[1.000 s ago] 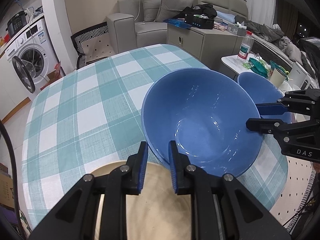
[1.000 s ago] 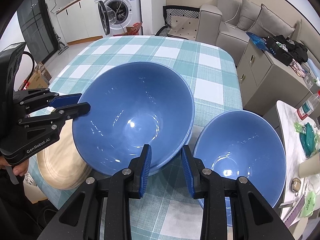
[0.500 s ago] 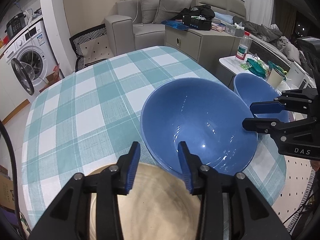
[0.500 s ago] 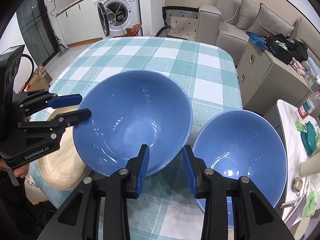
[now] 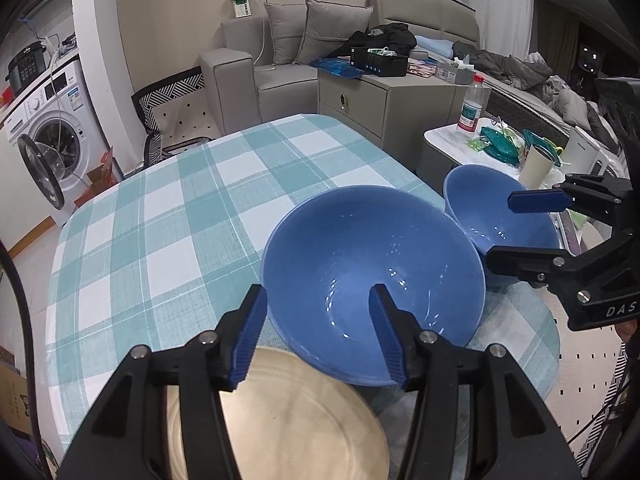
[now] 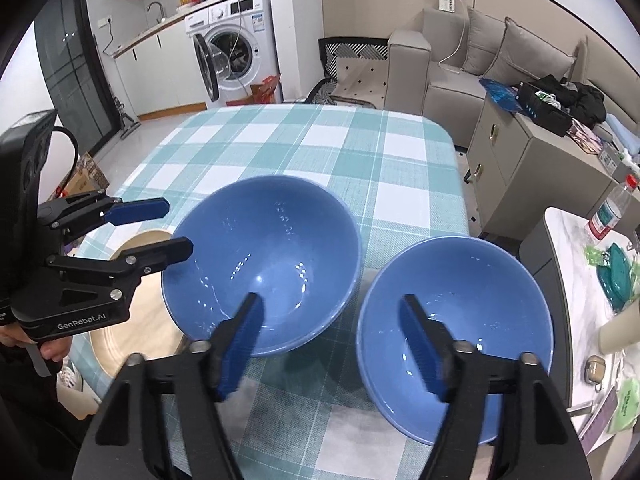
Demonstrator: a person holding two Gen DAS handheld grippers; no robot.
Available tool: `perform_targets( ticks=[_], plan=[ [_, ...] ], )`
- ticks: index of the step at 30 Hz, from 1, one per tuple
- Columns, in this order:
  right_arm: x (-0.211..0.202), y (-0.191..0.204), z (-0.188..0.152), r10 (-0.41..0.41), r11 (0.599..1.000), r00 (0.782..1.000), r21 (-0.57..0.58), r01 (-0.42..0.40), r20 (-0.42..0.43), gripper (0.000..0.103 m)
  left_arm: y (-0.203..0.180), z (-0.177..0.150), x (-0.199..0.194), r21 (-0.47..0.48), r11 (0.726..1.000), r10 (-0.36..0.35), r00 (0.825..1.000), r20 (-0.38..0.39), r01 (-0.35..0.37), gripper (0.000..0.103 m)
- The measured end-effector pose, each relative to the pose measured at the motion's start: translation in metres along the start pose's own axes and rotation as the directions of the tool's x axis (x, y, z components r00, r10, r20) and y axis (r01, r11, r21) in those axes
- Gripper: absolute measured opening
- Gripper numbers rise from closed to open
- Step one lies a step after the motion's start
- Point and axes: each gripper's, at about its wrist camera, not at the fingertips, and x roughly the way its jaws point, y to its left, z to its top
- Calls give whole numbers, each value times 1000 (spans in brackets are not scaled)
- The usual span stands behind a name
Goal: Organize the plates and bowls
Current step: 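Open the left gripper while the right gripper opens, releasing the bowl, then move both grippers over to the rim of the remaining blue bowl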
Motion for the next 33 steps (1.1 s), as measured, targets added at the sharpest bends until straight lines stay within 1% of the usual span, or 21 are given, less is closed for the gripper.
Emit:
perform_targets(
  ticks=[2, 4, 5, 6, 10, 11, 12, 14, 16, 19, 23, 29, 33],
  plan=[
    [-4, -4, 0, -4, 1000, 1000, 9, 4, 9, 81, -3, 2, -1, 5, 1000, -3, 1000, 5, 3, 57],
    [-9, -7, -1, -10, 1000, 1000, 20, 9, 20, 83, -6, 4, -2, 11, 1000, -9, 1000, 10, 9, 65],
    [-11, -9, -1, -12, 1000, 1000, 24, 12, 25, 85, -8, 6, -3, 12, 1000, -9, 1000, 18, 9, 73],
    [-13, -10, -1, -15, 1000, 999, 28, 14, 30, 86, -10, 7, -4, 14, 1000, -6, 1000, 28, 6, 79],
    [-21, -17, -3, -30, 999, 998, 47, 28, 47, 89, -18, 14, -9, 37, 999, -19, 998, 54, 17, 82],
    [-22, -19, -3, -34, 998, 998, 53, 31, 52, 90, -21, 16, -10, 41, 999, -23, 998, 60, 21, 86],
    [-24, -21, -4, -37, 998, 998, 59, 34, 54, 92, -23, 17, -10, 46, 999, -24, 997, 68, 21, 91],
    [-28, -26, -6, -46, 997, 997, 72, 41, 62, 94, -28, 21, -13, 59, 998, -21, 996, 91, 16, 98],
    [-32, -31, -9, -55, 995, 996, 89, 49, 71, 96, -32, 24, -14, 72, 997, -29, 994, 109, 21, 98],
    [-38, -41, -14, -70, 991, 995, 115, 61, 75, 98, -37, 30, -14, 75, 996, -55, 992, 112, 47, 98],
    [-46, -55, -20, -57, 984, 995, 171, 42, 82, 100, -45, 38, -12, 90, 994, -78, 990, 115, 68, 98],
    [-57, -76, -30, -98, 970, 991, 230, 75, 89, 101, -62, 50, -7, 143, 987, -91, 990, 111, 75, 98],
    [-61, -91, -40, -123, 958, 989, 269, 96, 85, 101, -70, 56, 0, 157, 983, -113, 989, 92, 98, 98]
  ],
)
